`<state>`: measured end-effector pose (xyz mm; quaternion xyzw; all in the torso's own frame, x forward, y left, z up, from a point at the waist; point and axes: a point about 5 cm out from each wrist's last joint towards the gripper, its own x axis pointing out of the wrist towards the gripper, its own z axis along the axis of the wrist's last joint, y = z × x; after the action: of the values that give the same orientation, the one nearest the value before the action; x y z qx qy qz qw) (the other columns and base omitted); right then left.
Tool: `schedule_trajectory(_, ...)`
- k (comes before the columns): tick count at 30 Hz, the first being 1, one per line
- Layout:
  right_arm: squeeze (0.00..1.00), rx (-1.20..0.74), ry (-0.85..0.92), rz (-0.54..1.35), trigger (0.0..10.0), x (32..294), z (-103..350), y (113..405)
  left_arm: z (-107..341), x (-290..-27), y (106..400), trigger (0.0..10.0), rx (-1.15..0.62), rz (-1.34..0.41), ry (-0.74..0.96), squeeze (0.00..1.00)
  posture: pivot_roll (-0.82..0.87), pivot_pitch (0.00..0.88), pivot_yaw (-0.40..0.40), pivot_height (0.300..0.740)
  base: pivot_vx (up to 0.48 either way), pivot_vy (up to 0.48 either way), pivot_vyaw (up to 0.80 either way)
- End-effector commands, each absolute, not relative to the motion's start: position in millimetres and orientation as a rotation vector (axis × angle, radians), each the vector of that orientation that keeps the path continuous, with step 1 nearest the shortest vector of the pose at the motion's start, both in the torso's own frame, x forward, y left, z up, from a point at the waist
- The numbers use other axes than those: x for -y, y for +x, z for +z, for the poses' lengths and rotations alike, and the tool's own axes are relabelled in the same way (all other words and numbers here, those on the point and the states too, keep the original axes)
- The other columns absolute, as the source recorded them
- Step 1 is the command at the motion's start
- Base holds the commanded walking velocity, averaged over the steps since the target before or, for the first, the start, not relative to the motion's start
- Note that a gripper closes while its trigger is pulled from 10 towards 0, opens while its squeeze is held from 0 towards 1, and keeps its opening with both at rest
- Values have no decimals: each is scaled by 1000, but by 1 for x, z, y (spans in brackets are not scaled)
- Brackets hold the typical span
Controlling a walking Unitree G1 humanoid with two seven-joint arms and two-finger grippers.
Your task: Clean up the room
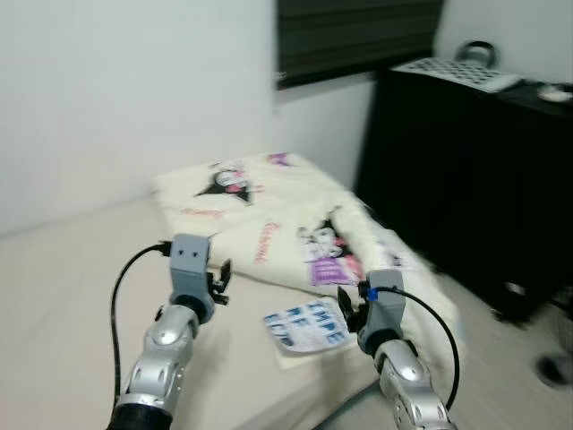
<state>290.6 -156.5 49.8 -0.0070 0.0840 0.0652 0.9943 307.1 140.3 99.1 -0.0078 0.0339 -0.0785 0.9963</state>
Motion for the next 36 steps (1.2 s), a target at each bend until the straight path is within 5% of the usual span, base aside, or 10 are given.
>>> schedule_trajectory(1, 0, -175, -15, 133, 10000, 156, 48, 290, 97, -139, 307, 10000, -84, -166, -5, 0, 19, 0, -14, 740, 0, 0, 800)
schedule_trajectory(13, 0, -156, -19, 124, 10000, 158, 53, 296, 74, -149, 305, 10000, -236, -117, 43, 0, 14, 0, 2, 740, 0, 0, 800)
schedule_trajectory(36, 0, -105, -23, 100, 10000, 167, 65, 306, 81, -139, 311, 10000, -195, -159, 37, 0, -2, 0, 14, 740, 0, 0, 800)
